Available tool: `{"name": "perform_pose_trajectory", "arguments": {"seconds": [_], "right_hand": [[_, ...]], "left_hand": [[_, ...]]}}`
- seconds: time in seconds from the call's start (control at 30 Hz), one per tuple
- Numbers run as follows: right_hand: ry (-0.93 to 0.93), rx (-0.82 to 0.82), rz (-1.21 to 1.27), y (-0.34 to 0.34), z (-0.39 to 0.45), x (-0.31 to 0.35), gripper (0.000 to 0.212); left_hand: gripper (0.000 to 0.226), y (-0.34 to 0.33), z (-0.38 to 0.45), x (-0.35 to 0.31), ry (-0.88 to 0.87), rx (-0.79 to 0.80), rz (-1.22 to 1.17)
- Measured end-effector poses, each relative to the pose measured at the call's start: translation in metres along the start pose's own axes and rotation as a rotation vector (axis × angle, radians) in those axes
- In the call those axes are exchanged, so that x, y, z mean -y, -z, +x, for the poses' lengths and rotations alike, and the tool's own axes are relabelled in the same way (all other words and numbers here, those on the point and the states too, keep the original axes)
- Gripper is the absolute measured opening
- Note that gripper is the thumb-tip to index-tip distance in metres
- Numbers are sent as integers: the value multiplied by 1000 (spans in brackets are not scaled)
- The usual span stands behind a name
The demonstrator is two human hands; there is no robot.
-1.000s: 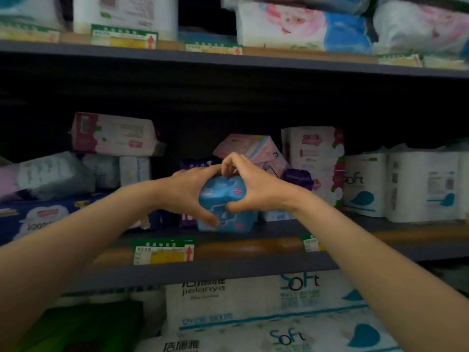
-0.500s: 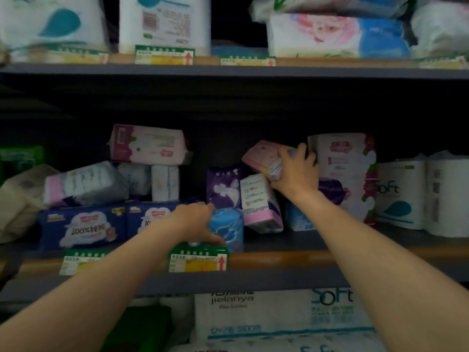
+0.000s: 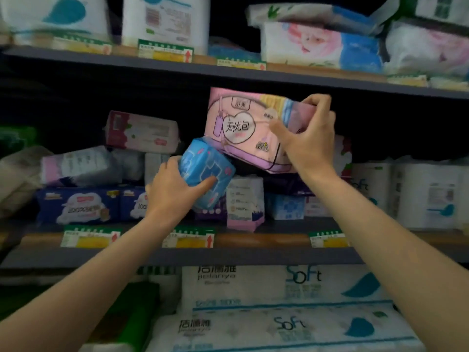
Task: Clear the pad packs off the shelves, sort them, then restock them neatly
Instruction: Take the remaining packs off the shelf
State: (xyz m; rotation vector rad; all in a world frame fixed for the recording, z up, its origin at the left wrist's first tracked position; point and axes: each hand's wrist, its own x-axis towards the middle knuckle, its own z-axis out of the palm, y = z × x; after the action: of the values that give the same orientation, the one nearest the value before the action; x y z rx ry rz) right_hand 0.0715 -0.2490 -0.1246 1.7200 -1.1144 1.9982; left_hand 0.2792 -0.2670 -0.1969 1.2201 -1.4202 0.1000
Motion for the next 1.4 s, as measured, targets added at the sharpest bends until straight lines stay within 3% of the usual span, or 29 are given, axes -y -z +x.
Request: {"name": "perform_pose_trajectory", "arguments": {"seconds": [0.1, 0.2, 0.3, 0.43, 0.57, 0.63, 0.8, 0.93, 1.07, 1.27, 1.4], "right_hand": [[-55, 59, 158, 7, -4, 21, 51], [-79, 212, 184, 13, -28, 28, 63], [-81, 400, 92, 16, -85, 30, 44], [-126, 567, 115, 24, -163, 27, 34], [-170, 752, 153, 21, -236, 23, 66], [-184, 894, 75, 12, -281, 12, 81], [-155, 1175, -28, -15, -379, 8, 65], [-208, 1203, -29, -43, -432, 8, 60], [-218, 1249, -46, -71, -461, 23, 60], [-174, 1370, -15, -120, -496, 74, 57], [-96, 1475, 75, -163, -530, 119, 55]], "left_hand": [[70, 35, -30, 10, -113, 96, 5], [73, 75, -64, 24, -183, 380, -55], [77, 102, -104, 50, -97, 733, -31], [72, 117, -167, 112, 37, 1043, 123], [73, 126, -237, 189, 193, 1244, 247], [67, 133, -265, 224, 318, 1292, 270], [72, 151, -310, 279, 463, 1329, 367], [88, 163, -349, 308, 481, 1304, 508], [91, 181, -377, 327, 516, 1244, 625], [71, 251, -380, 356, 619, 1082, 636], [61, 324, -374, 386, 743, 1212, 721]]}}
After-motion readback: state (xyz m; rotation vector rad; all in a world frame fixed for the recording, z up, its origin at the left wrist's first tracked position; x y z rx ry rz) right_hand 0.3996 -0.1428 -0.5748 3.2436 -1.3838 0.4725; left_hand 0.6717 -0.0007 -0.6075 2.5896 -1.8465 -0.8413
